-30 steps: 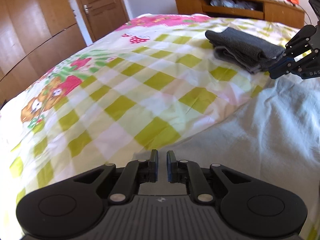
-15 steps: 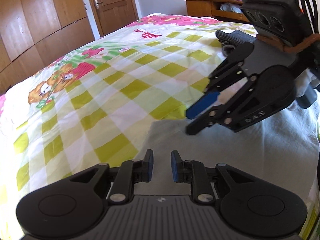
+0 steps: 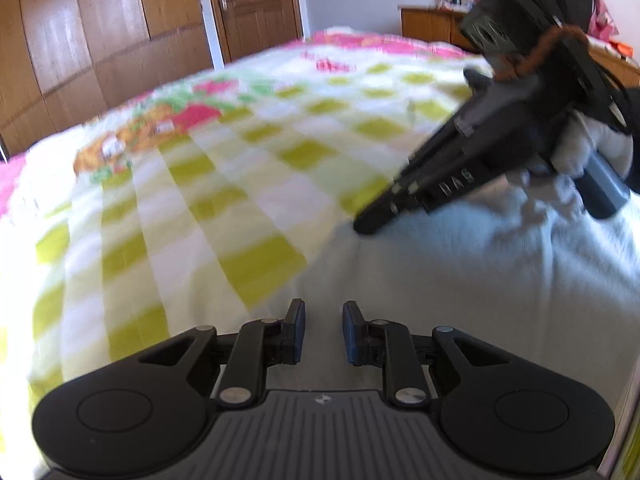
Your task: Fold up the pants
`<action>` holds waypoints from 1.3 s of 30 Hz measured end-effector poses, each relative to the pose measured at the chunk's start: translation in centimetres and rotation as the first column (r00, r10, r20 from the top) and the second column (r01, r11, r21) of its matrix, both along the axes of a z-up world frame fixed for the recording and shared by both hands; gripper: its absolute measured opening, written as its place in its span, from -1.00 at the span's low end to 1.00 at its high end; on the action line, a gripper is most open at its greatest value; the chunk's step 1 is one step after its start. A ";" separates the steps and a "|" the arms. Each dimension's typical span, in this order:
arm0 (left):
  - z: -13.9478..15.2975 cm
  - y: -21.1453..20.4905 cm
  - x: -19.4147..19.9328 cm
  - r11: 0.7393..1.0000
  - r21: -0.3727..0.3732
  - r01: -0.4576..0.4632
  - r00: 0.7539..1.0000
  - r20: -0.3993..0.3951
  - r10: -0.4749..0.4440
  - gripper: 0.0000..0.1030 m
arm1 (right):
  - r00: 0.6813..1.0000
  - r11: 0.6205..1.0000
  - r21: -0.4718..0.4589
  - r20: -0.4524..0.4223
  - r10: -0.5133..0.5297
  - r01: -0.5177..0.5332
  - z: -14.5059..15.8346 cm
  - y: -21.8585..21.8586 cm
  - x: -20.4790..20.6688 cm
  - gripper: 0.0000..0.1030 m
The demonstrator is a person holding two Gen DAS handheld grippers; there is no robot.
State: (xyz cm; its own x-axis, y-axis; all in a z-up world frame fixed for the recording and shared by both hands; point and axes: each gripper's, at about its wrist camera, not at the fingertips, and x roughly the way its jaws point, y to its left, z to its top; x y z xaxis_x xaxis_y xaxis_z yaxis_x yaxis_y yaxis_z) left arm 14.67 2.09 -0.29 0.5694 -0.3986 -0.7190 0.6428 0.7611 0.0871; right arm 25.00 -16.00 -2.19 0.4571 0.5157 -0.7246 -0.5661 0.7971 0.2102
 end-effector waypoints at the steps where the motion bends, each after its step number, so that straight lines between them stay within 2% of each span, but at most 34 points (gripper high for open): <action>1: -0.4 0.1 -0.3 1.000 0.013 -0.001 1.000 -0.005 0.001 -0.32 | 1.000 1.000 -0.015 0.007 0.008 -0.008 -0.3 0.1 -0.1 -0.94; 4: 0.0 0.3 -1.2 1.000 0.023 -0.018 1.000 -0.005 0.018 -0.32 | 0.998 0.998 -0.068 0.064 -0.005 0.009 0.4 0.0 -1.1 -0.89; 5: 0.4 0.4 -1.5 1.000 0.012 -0.022 1.000 -0.012 0.022 -0.32 | 0.997 0.998 -0.067 0.076 -0.014 0.019 0.9 -0.4 -1.5 -0.81; 8: 1.4 0.4 -3.2 1.000 0.010 -0.006 1.000 -0.014 0.006 -0.32 | 0.992 0.997 -0.023 0.101 -0.076 0.078 3.2 -3.3 -4.0 -0.80; 12: 2.2 0.2 -6.1 1.000 -0.027 0.008 0.999 -0.046 -0.009 -0.32 | 0.980 0.984 0.001 0.088 -0.177 0.178 5.6 -8.3 -10.5 -0.75; 15: 2.6 -0.1 -8.8 0.999 -0.035 0.035 0.996 -0.077 -0.038 -0.32 | 0.975 0.973 0.060 -0.004 -0.223 0.223 6.7 -11.2 -16.4 -0.73; 16: 2.7 -0.3 -9.7 0.998 -0.020 0.054 0.995 -0.085 -0.055 -0.31 | 0.974 0.972 0.059 -0.003 -0.227 0.227 7.0 -11.5 -18.1 -0.71; 19: 3.0 -0.6 -12.3 0.992 0.038 0.116 0.987 -0.116 -0.111 -0.27 | 0.986 0.987 0.011 0.043 -0.161 0.160 7.2 -10.0 -22.1 -0.53; 20: 3.2 -0.6 -13.1 0.988 0.066 0.136 0.985 -0.120 -0.128 -0.26 | 0.992 0.994 -0.021 0.060 -0.110 0.111 7.1 -9.1 -22.8 -0.37; 22: 3.5 -0.5 -14.2 0.984 0.087 0.157 0.980 -0.138 -0.144 -0.18 | 0.995 0.995 -0.099 0.101 0.000 0.010 6.3 -6.9 -23.9 -0.22; 26: 3.7 -0.9 -15.5 0.977 0.093 0.192 0.974 -0.141 -0.178 -0.14 | 0.981 0.962 -0.243 0.114 0.159 -0.128 4.3 -3.8 -24.7 -0.19; 27: 3.5 -1.1 -15.6 0.974 0.098 0.203 0.973 -0.131 -0.189 -0.14 | 0.977 0.944 -0.300 0.121 0.177 -0.134 3.6 -3.2 -25.0 -0.20; 29: 3.1 -1.6 -15.4 0.972 0.106 0.209 0.974 -0.114 -0.197 -0.14 | 0.974 0.921 -0.374 0.146 0.171 -0.106 2.8 -2.7 -24.7 -0.36; 30: 2.8 -1.9 -15.1 0.972 0.119 0.201 0.977 -0.100 -0.190 -0.14 | 0.978 0.919 -0.387 0.150 0.145 -0.077 2.7 -2.8 -24.4 -0.54; 31: 2.7 -2.1 -14.7 0.973 0.125 0.192 0.979 -0.093 -0.181 -0.15 | 0.984 0.929 -0.366 0.142 0.106 -0.047 2.9 -3.3 -23.8 -0.85; 32: 2.7 -2.0 -14.2 0.977 0.111 0.182 0.981 -0.093 -0.173 -0.17 | 0.988 0.942 -0.334 0.136 0.072 -0.023 3.4 -3.9 -23.2 -0.90; 34: 3.0 -1.9 -13.5 0.985 0.073 0.158 0.984 -0.094 -0.151 -0.33 | 0.985 0.952 -0.305 0.172 0.028 0.026 4.8 -4.7 -22.6 -0.91; 37: 3.0 -1.9 -13.6 0.983 0.050 0.177 0.978 -0.116 -0.171 -0.34 | 0.965 0.947 -0.316 0.262 0.034 0.052 6.5 -4.7 -23.3 -0.91; 38: 2.5 -2.1 -13.7 0.980 0.066 0.190 0.974 -0.134 -0.180 -0.34 | 0.965 0.943 -0.330 0.257 0.051 0.038 6.3 -4.7 -23.6 -0.86; 39: 1.9 -2.3 -13.9 0.975 0.086 0.204 0.970 -0.153 -0.190 -0.33 | 0.975 0.934 -0.358 0.211 0.076 0.005 5.3 -4.6 -23.5 -0.81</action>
